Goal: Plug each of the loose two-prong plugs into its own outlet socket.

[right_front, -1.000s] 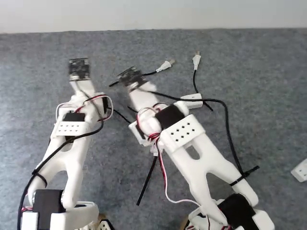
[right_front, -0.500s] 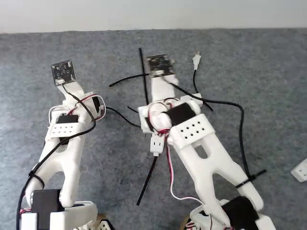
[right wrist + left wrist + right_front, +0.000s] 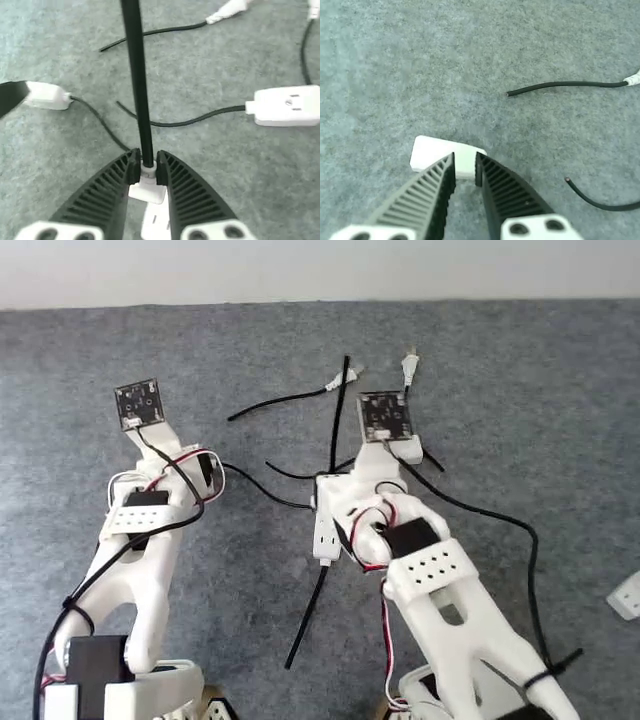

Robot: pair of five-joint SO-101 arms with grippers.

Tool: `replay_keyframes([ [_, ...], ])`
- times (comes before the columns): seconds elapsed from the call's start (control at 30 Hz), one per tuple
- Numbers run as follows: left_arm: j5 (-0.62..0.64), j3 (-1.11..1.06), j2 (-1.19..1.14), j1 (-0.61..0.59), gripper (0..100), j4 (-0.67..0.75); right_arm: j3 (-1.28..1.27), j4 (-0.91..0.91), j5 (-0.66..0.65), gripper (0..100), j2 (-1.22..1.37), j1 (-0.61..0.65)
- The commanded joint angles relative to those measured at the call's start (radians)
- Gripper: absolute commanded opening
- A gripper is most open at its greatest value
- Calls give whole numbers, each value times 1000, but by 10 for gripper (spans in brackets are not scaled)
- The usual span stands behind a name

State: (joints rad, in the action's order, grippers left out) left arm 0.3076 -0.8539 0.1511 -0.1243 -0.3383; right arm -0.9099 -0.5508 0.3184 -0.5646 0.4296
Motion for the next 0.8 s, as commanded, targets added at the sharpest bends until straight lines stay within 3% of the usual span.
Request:
replay_keyframes([
  [0.0, 2, 5, 37, 20, 62, 29, -6, 35, 2, 8, -44, -51],
  [0.77, 2, 4, 35, 23, 62, 29, 20, 110, 2, 8, 150, -65],
])
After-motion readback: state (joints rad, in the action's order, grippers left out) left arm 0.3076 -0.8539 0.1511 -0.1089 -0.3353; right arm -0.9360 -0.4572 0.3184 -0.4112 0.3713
